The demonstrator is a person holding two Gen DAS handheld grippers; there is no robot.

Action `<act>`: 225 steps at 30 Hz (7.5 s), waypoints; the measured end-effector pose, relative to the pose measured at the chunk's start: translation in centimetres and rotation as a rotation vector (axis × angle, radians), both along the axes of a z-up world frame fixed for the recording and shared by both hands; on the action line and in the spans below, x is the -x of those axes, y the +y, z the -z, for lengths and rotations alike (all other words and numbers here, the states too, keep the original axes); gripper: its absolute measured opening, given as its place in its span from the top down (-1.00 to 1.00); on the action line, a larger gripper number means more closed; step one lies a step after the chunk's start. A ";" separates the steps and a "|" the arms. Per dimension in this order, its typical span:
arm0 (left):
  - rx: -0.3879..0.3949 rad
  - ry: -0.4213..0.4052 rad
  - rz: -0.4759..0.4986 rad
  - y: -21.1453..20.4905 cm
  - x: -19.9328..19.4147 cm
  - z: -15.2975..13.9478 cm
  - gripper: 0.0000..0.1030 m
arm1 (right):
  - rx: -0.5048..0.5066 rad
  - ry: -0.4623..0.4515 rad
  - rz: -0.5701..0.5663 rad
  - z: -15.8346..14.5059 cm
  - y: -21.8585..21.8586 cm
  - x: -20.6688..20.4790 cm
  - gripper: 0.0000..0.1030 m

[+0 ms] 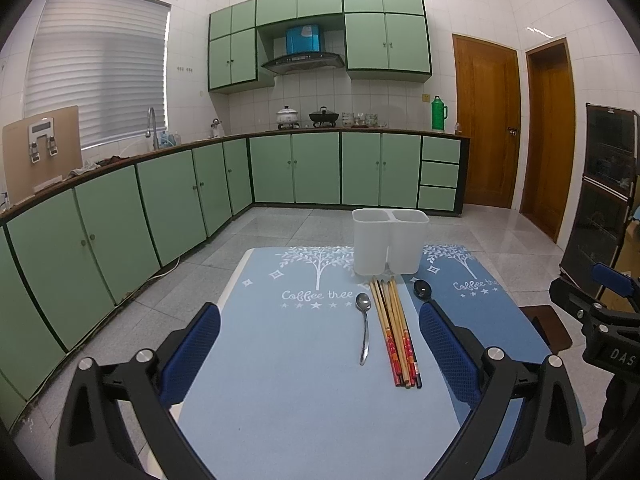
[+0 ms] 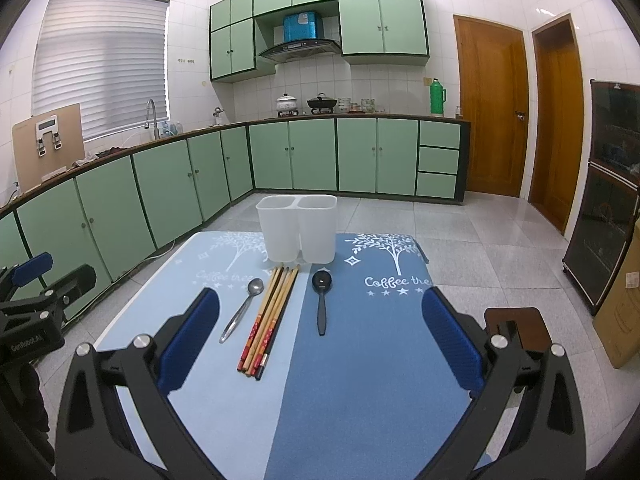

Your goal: Organize utensils

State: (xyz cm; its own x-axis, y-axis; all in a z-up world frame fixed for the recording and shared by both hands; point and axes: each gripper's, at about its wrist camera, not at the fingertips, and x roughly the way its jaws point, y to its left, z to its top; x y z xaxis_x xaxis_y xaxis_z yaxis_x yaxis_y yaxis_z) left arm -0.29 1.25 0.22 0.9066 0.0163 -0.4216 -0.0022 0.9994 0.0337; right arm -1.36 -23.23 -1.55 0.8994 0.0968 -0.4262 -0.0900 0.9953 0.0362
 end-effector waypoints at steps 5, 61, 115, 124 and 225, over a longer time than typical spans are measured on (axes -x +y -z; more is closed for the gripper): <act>0.000 0.001 0.000 -0.2 -0.1 0.3 -0.88 | 0.001 0.000 0.000 0.0 0.0 -0.1 -0.90; 0.003 0.380 -0.065 2.6 -22.0 13.2 -0.82 | 0.041 0.507 -0.013 14.3 1.6 -28.7 -0.30; -0.033 0.534 0.092 -5.1 -29.6 17.8 -0.07 | 0.068 0.580 -0.016 15.3 -1.4 -30.7 0.25; -0.023 0.525 0.139 -6.1 -29.1 17.3 0.47 | 0.058 0.612 -0.014 15.2 -1.5 -31.5 0.34; 0.128 0.456 0.128 0.2 -13.7 16.9 -0.26 | -0.014 0.499 -0.108 15.3 5.0 -11.3 -0.44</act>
State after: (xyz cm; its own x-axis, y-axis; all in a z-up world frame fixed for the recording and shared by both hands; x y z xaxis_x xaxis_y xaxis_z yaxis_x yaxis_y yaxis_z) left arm 13.39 1.41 -16.72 0.6205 -0.1610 -0.7675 0.1069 0.9869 -0.1206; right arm 9.91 -18.23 -16.81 0.5709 0.1868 -0.7995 -0.1607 0.9804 0.1143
